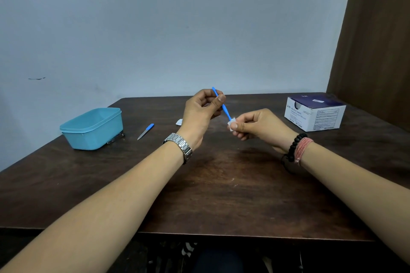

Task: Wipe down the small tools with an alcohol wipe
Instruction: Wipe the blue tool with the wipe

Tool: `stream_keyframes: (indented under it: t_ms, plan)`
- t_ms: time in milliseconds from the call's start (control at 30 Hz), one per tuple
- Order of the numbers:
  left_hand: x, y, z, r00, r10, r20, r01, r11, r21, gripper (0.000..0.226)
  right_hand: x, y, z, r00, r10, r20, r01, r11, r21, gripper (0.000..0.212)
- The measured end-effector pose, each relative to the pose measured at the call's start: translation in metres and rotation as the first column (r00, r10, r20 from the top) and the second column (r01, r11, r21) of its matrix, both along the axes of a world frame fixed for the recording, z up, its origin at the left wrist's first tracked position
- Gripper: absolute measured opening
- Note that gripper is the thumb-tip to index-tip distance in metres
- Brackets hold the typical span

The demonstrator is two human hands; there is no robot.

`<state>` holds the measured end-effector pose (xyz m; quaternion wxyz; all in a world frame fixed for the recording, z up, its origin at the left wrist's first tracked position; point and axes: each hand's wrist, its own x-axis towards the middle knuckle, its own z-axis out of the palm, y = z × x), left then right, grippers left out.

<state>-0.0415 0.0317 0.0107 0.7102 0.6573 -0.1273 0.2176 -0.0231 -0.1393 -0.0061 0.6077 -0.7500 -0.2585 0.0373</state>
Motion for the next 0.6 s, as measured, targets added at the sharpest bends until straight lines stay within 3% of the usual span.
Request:
stream_keyframes:
  t_ms: [400, 500, 600]
  plan:
    - [0.005, 0.012, 0.007, 0.997, 0.072, -0.018, -0.074, 0.982, -0.173, 0.001, 0.006, -0.003, -0.003, 0.995, -0.096, -0.035, 0.097, 0.995, 0.034, 0.013]
    - [0.003, 0.008, 0.003, 0.999, -0.005, -0.039, 0.001, 0.995, -0.104, 0.005, 0.008, -0.006, -0.003, 0.990, -0.130, -0.052, 0.135, 0.986, 0.103, 0.016]
    - [-0.001, -0.002, -0.003, 0.997, -0.055, -0.052, 0.059, 0.995, 0.082, 0.007, 0.004, -0.003, -0.002, 0.997, -0.071, -0.015, 0.072, 0.994, 0.087, 0.012]
